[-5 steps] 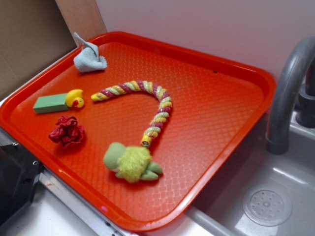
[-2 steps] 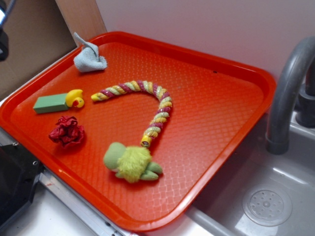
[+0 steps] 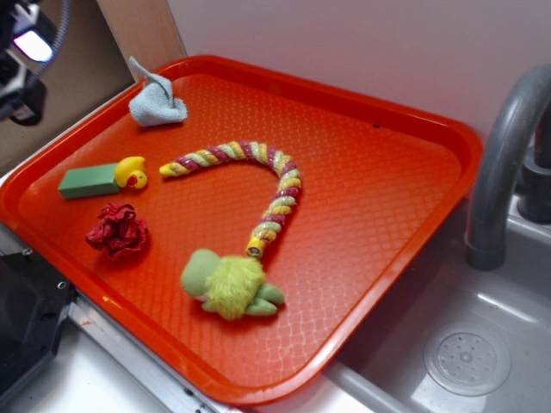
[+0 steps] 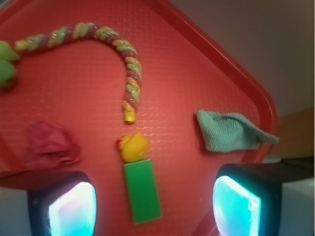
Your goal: Grab the green block.
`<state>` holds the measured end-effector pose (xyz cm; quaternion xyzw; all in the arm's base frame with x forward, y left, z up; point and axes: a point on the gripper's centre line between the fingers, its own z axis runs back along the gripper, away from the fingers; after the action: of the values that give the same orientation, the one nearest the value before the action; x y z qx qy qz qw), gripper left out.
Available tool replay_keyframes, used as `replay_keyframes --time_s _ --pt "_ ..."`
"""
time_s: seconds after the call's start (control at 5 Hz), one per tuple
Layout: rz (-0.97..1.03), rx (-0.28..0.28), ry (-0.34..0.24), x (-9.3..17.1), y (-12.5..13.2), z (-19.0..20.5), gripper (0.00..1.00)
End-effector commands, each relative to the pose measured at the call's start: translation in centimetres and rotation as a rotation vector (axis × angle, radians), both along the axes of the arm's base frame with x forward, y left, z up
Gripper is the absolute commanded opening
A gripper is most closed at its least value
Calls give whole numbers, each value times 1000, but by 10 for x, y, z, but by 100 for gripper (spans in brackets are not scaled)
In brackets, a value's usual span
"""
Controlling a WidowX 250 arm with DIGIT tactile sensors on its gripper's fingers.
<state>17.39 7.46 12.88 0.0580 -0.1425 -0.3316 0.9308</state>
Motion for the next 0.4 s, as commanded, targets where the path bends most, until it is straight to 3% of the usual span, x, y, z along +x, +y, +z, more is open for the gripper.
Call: replay_keyframes --time_s 0.0,0.2 --pt "-77 -7 62 16 12 -39 100" --pt "-108 -37 104 12 7 -53 100"
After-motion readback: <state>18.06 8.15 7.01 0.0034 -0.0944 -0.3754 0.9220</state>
